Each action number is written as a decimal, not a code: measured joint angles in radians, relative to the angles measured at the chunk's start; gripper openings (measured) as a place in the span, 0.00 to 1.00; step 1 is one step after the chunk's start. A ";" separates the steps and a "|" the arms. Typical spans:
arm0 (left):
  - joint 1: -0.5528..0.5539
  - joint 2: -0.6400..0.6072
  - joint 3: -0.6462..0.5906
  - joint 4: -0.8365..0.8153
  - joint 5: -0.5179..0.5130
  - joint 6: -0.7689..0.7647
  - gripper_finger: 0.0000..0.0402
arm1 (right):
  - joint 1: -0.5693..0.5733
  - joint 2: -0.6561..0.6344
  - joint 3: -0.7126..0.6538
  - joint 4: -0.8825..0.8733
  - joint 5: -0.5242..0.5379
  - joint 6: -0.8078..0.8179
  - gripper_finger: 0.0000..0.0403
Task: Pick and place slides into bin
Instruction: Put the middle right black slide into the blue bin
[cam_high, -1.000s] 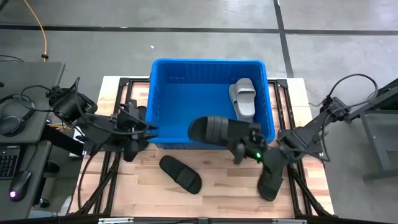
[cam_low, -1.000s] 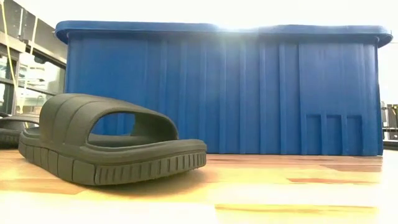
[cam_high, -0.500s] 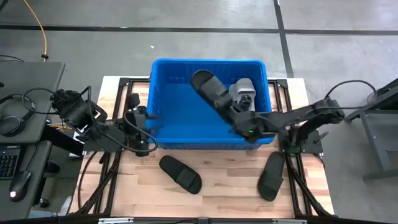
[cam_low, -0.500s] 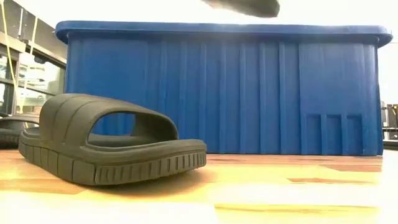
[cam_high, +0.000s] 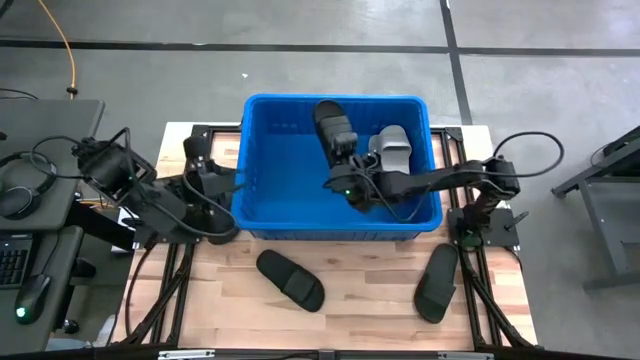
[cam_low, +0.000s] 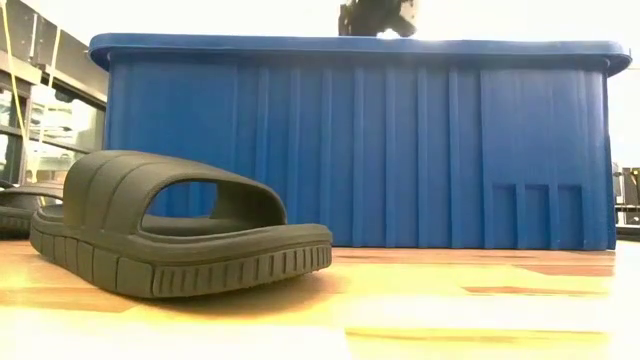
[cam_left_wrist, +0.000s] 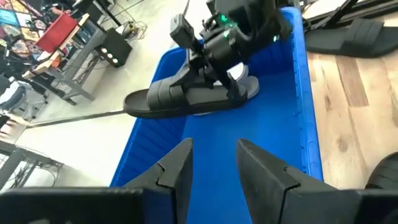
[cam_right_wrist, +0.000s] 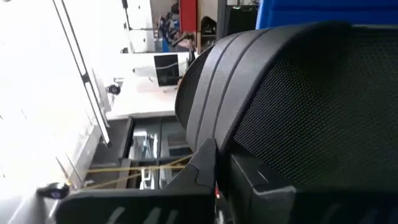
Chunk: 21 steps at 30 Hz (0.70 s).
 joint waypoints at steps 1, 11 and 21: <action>0.000 -0.007 0.000 -0.002 0.001 -0.001 0.28 | -0.007 0.005 0.000 -0.001 0.000 0.018 0.00; 0.000 -0.085 0.000 -0.045 0.046 0.000 0.28 | -0.087 0.015 0.000 -0.255 -0.029 0.198 0.00; 0.000 -0.144 0.000 -0.054 0.053 0.002 0.28 | -0.147 0.014 0.000 -0.351 -0.075 0.208 0.00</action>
